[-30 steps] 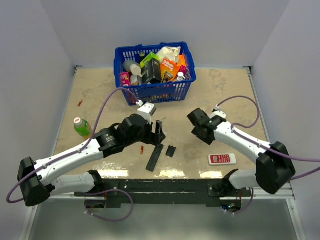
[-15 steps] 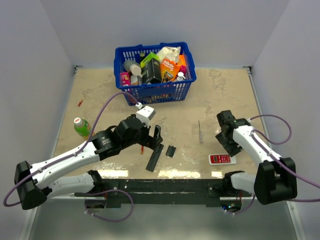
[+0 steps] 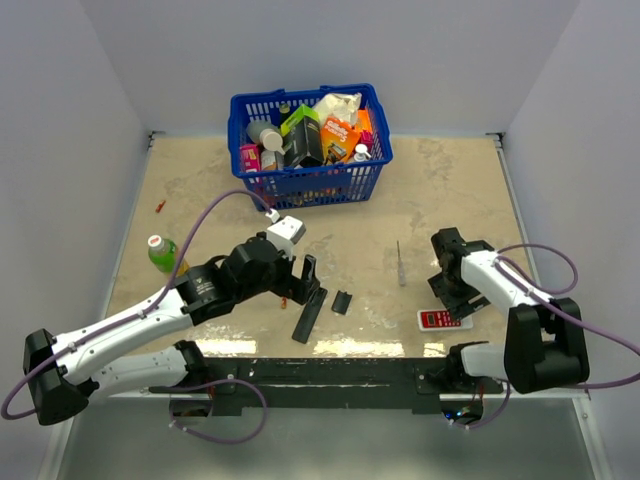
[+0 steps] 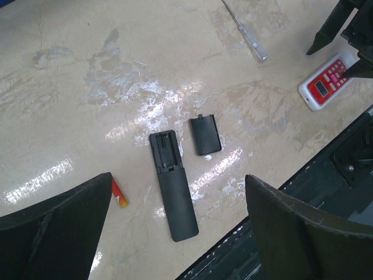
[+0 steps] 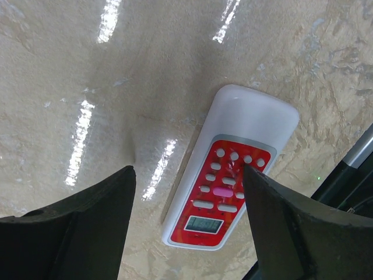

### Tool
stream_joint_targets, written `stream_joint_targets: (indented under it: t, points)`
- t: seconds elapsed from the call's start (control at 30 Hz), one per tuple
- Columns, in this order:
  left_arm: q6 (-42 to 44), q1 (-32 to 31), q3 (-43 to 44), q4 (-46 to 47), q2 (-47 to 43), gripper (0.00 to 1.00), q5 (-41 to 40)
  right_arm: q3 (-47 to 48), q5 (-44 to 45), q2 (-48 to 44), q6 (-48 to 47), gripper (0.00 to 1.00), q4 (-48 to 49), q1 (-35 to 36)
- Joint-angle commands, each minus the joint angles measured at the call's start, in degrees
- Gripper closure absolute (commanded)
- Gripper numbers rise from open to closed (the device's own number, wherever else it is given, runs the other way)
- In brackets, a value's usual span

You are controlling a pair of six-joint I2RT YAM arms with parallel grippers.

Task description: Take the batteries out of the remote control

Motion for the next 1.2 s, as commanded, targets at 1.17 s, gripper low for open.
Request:
stream_joint_targets:
  t: [1.17]
  points:
    - [-2.8, -0.1, 5.8, -0.3, 3.6, 0.05, -1.4, 11.6, -4.4, 5.5, -8.2, 0.36, 10.8, -0.2]
